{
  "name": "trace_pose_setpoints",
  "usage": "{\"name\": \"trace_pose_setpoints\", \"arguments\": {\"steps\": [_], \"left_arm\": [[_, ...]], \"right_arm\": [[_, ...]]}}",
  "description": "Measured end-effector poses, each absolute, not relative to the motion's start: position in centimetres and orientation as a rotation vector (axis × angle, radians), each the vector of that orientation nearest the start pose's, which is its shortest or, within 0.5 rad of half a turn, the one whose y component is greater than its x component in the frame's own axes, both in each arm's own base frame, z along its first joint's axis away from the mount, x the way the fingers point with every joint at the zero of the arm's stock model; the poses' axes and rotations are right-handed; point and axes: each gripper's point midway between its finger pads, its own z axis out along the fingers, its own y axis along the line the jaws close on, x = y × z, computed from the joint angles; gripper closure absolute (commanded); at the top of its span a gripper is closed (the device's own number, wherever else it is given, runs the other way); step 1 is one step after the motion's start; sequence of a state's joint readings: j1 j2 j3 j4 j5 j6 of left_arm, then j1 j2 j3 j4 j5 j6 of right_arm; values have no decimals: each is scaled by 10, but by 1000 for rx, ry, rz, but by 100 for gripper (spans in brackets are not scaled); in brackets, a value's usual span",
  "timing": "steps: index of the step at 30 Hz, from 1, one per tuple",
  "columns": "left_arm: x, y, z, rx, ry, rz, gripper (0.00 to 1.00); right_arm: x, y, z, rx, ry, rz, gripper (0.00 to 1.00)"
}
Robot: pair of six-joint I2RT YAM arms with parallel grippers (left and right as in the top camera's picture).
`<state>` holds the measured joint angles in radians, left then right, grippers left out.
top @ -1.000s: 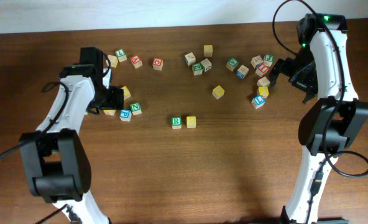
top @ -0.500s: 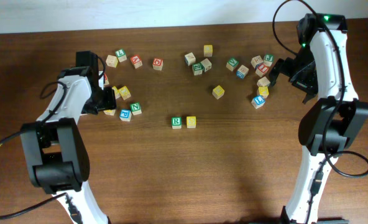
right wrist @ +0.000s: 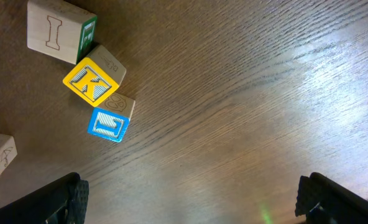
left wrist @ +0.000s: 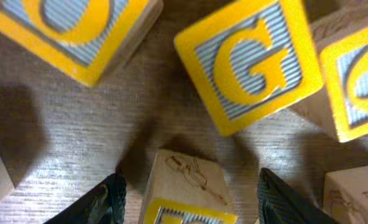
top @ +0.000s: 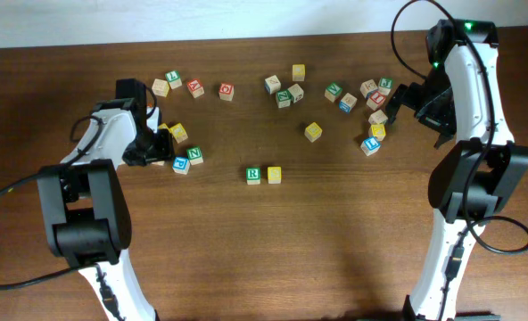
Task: Spell out RSS
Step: 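Lower left gripper onto the yellow S block and close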
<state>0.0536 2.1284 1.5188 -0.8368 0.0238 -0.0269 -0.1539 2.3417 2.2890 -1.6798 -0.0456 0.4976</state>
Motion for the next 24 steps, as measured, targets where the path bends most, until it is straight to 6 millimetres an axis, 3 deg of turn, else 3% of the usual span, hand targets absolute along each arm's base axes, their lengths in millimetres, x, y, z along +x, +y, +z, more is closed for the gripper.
{"name": "trace_pose_setpoints", "arguments": {"steps": [4, 8, 10, 15, 24], "left_arm": [[428, 18, 3, -98, 3004, -35, 61], [417, 18, 2, -129, 3045, -39, 70], [414, 18, 1, -175, 3059, -42, 68], [409, 11, 1, -383, 3063, -108, 70], [410, -22, 7, -838, 3002, -415, 71]], "right_arm": [[409, -55, 107, 1065, 3132, 28, 2], [409, -55, 107, 1065, 3132, 28, 2], [409, -56, 107, 1065, 3132, 28, 2], [409, -55, 107, 1065, 3133, 28, 2], [409, -56, 107, 1065, 3132, 28, 2]]}}
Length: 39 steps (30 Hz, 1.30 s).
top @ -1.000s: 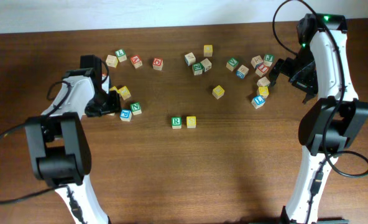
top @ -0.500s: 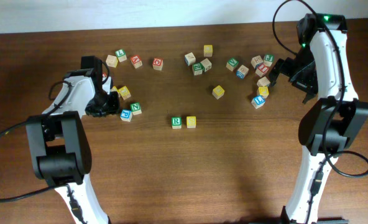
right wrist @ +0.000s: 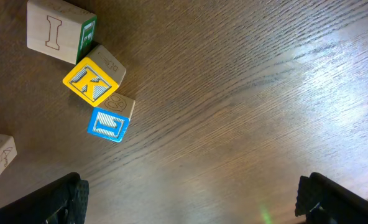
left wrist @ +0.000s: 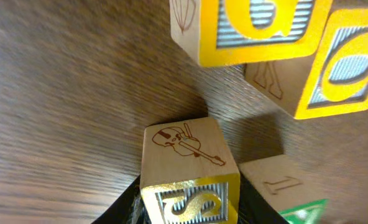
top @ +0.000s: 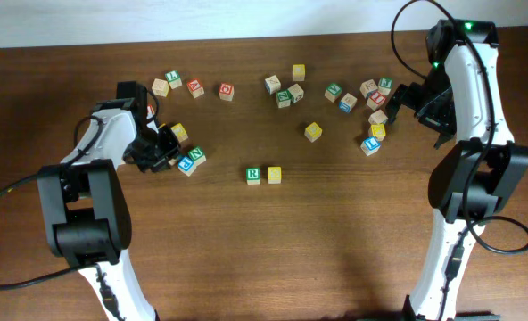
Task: Spell out RSS
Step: 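Lower left gripper onto the yellow S block and close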
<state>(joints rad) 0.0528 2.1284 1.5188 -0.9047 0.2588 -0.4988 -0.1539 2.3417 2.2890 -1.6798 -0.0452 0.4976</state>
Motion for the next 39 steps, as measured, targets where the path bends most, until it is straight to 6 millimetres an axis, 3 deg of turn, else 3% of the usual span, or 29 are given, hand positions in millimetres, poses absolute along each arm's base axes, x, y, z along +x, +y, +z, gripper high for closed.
{"name": "trace_pose_setpoints", "arguments": {"steps": [9, 16, 20, 25, 27, 30, 34, 35, 36, 39], "left_arm": [[411, -19, 6, -1225, 2896, -403, 69], [409, -4, 5, -1480, 2793, -338, 55], [411, -3, 5, -1567, 2744, -338, 45], [412, -1, 5, -1556, 2740, -325, 37], [416, 3, 8, -1512, 2742, -301, 40], [424, 19, 21, -1335, 2744, -192, 36], [436, 46, 63, -873, 2767, 11, 18], [436, 46, 70, -712, 2802, 33, 9], [434, 44, 72, -580, 2837, 35, 6], [429, 26, 67, -189, 2914, -73, 7]], "right_arm": [[409, -55, 107, 1066, 3132, 28, 2], [408, -56, 107, 1065, 3133, 28, 2], [409, -56, 107, 1065, 3132, 28, 2], [409, -55, 107, 1065, 3133, 28, 2], [409, -55, 107, 1065, 3133, 28, 2], [409, -56, 107, 1065, 3132, 28, 2], [409, -56, 107, 1065, 3132, 28, 2], [409, -56, 107, 1065, 3132, 28, 2], [408, -55, 107, 1065, 3133, 28, 1], [409, -55, 107, 1065, 3132, 28, 2]]}}
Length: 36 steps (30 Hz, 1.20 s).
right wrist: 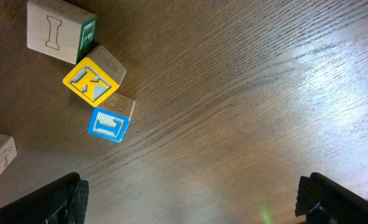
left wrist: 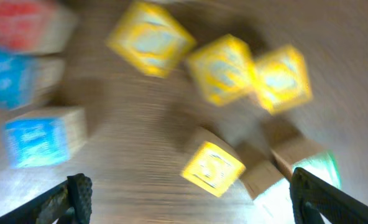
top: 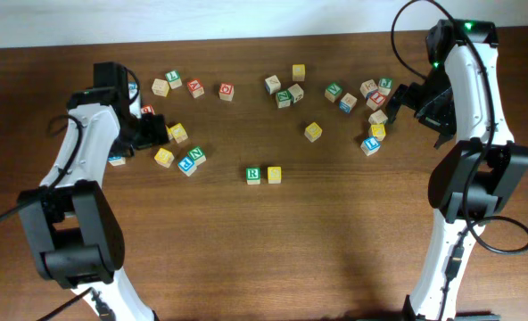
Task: Spell out RSS
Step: 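Lower left gripper onto the yellow S block and close, then lift the yellow S block with left gripper toward table center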
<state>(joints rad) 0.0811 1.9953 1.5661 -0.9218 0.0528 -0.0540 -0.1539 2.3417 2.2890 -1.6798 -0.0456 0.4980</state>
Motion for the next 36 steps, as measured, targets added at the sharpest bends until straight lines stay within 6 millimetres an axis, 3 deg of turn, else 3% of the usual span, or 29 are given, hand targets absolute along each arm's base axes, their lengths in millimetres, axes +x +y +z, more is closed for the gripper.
{"name": "trace_pose_setpoints", "arguments": {"steps": [3, 8, 12, 22, 34, 36], "left_arm": [[426, 5, 55, 122, 2900, -211, 9], [420, -1, 29, 332, 2860, -228, 11], [422, 4, 25, 367, 2834, -176, 16], [425, 3, 26, 378, 2818, -181, 16], [421, -6, 27, 409, 2810, -236, 4], [424, -6, 41, 412, 2775, -220, 5]], "right_arm": [[409, -56, 107, 1065, 3132, 28, 2], [408, -56, 107, 1064, 3133, 28, 2], [408, -56, 107, 1064, 3133, 28, 2], [409, -55, 107, 1065, 3132, 28, 2], [409, -55, 107, 1066, 3132, 28, 2], [408, -55, 107, 1065, 3133, 28, 2]]}}
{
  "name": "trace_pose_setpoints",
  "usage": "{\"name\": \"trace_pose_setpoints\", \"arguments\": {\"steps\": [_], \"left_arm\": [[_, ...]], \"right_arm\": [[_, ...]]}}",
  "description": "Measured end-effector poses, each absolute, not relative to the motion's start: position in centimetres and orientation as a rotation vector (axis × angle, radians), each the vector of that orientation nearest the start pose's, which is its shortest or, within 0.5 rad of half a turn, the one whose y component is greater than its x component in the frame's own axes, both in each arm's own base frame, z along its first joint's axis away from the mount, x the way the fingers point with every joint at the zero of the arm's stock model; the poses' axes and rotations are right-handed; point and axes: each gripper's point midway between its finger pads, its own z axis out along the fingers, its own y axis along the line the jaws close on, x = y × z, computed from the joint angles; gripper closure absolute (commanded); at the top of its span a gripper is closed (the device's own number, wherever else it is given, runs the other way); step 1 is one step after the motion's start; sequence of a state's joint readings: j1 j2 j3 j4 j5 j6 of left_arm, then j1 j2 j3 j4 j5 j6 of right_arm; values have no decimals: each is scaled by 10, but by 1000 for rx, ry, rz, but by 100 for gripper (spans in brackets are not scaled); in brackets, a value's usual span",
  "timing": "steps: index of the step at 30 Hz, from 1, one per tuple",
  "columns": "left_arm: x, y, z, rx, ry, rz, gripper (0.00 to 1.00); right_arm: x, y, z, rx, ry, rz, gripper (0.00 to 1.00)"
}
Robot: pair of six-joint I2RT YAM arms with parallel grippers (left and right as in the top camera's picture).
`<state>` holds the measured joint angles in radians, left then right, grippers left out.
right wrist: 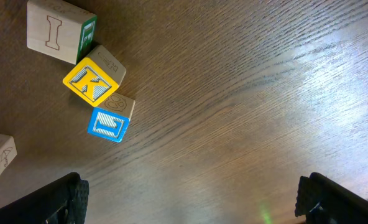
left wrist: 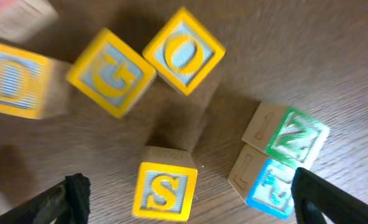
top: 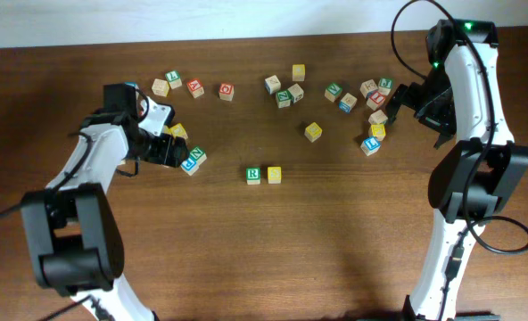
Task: Spell out RSS
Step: 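Lift the yellow S block with left gripper toward table center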
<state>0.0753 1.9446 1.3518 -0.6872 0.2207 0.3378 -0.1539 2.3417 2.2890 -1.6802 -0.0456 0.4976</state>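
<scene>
A green R block (top: 253,174) lies mid-table with a yellow block (top: 274,174) touching its right side; that block's letter is too small to read. In the left wrist view a yellow S block (left wrist: 165,191) lies flat on the wood between the wide-spread fingers of my open left gripper (left wrist: 193,191). In the overhead view the left gripper (top: 160,148) sits over that block in the left cluster and hides it. My right gripper (right wrist: 193,202) hangs open over bare wood at the far right (top: 416,107).
Yellow G (left wrist: 111,73) and O (left wrist: 184,51) blocks lie just beyond the S block, with a green block (left wrist: 296,137) and a blue block (left wrist: 271,186) to its right. More blocks are scattered along the table's back (top: 291,89). Yellow K (right wrist: 92,81) and blue (right wrist: 109,122) blocks lie near the right gripper.
My left gripper has come down and right from the cluster's left edge, so the S block now sits between its open fingers. The right arm has not moved.
My left gripper stood open around a block in the left cluster, then was shut on the yellow S block. Then it was open and farther off, with the S block lying on the table. Now it is open over that block. The right arm stayed still.
</scene>
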Motion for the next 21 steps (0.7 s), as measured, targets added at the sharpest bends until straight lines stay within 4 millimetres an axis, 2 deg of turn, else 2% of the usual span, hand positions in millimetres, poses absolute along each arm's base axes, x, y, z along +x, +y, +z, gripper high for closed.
{"name": "trace_pose_setpoints", "arguments": {"steps": [1, 3, 5, 7, 8, 12, 16, 19, 21], "left_arm": [[428, -4, 54, 411, 2740, -194, 5], [429, -1, 61, 408, 2728, -164, 6], [428, 2, 61, 404, 2732, -140, 12], [428, 4, 61, 405, 2735, -122, 25], [428, 6, 61, 403, 2737, -111, 27], [428, 11, 59, 405, 2744, -83, 22], [427, 14, 53, 416, 2758, -71, 22], [425, 15, 42, 426, 2784, -75, 21], [422, 15, 26, 435, 2823, -85, 22]], "right_arm": [[409, -56, 107, 1065, 3132, 28, 2], [409, -55, 107, 1065, 3133, 28, 2], [408, -55, 107, 1065, 3133, 28, 2], [409, -56, 107, 1065, 3132, 28, 2], [409, -56, 107, 1065, 3132, 28, 2], [408, -56, 107, 1065, 3133, 28, 2], [409, -56, 107, 1064, 3133, 28, 2], [409, -56, 107, 1064, 3133, 28, 2], [409, -56, 107, 1066, 3132, 28, 2]]}}
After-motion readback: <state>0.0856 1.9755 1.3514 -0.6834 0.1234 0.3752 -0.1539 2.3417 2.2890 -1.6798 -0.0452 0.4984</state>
